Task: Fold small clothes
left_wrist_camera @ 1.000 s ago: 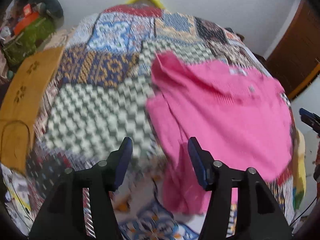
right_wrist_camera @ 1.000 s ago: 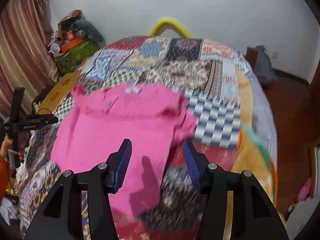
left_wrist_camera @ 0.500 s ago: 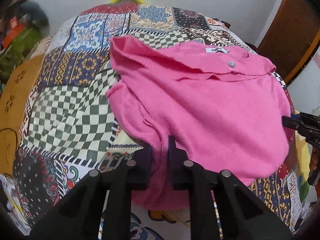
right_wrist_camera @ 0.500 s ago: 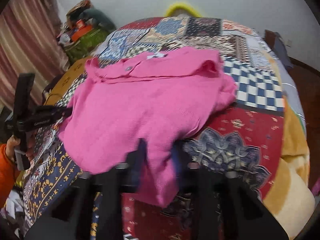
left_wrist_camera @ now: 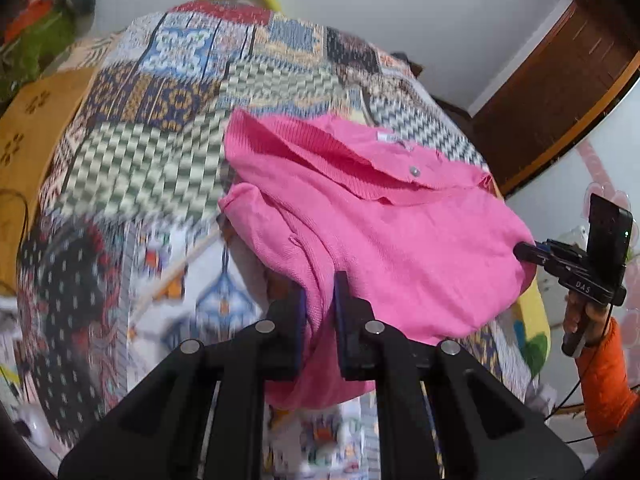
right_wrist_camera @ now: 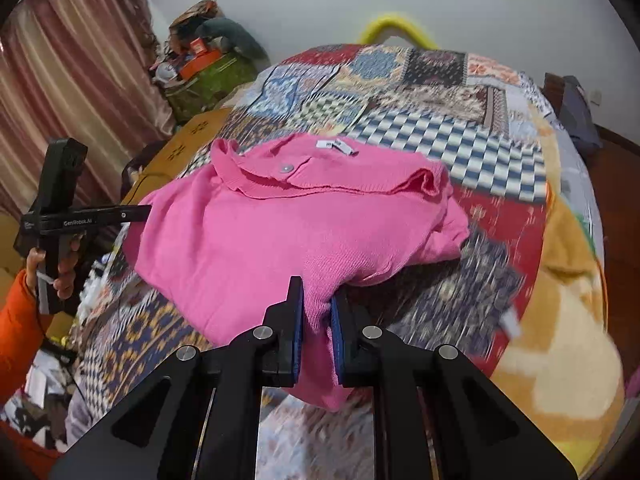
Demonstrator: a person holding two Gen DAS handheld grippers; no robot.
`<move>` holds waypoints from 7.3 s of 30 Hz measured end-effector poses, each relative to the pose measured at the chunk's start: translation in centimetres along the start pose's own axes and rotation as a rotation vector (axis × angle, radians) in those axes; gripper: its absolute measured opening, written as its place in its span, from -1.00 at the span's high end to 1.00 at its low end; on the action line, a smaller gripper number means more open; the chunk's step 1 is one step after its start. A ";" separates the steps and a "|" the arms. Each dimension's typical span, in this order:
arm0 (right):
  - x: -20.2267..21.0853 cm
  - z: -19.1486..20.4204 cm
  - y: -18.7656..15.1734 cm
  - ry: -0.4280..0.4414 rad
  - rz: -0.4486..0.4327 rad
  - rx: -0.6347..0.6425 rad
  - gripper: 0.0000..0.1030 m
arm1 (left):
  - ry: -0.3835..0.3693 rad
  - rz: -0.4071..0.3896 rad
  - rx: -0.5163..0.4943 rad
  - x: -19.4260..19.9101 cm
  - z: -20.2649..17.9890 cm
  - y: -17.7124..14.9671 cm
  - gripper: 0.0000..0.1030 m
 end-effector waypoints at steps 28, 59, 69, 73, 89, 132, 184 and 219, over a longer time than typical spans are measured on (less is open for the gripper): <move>-4.2 -2.0 1.1 -0.122 0.055 0.045 0.30 | 0.278 0.089 -0.267 -6.1 -0.1 2.5 0.08; -1.6 -3.6 -0.1 -0.119 0.034 -0.058 0.03 | 0.294 0.071 -0.099 -8.2 6.4 5.4 -0.24; -2.9 -2.4 -5.0 -0.057 0.087 -0.106 -0.02 | 0.151 0.052 -0.063 -11.1 5.7 7.7 -0.32; -3.3 -1.7 -4.8 -0.037 0.082 -0.082 0.44 | 0.088 0.014 -0.062 -11.0 5.1 7.9 0.33; -3.1 -3.2 2.3 -0.125 0.031 0.039 0.81 | 0.171 0.086 -0.039 -6.1 7.5 -0.1 0.80; -3.6 -2.9 3.3 -0.160 -0.018 -0.051 0.60 | 0.144 0.024 -0.049 -3.2 1.5 -0.9 0.31; -1.8 4.5 -8.9 -0.110 0.086 0.188 0.76 | 0.149 -0.004 -0.429 -1.6 -12.2 -6.7 0.73; -4.7 0.9 10.5 -0.106 0.017 0.179 0.76 | 0.077 0.054 -0.314 -8.7 -2.3 14.9 0.86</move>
Point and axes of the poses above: each gripper's, at about its wrist camera, not at the fingertips, and x roughly against the way its jaws point, z to its left, y to its top, the point moved 2 cm from there along -x, roughly the way its jaws point, and after that the axes turned 13 degrees about -x, right-handed, at the moved point
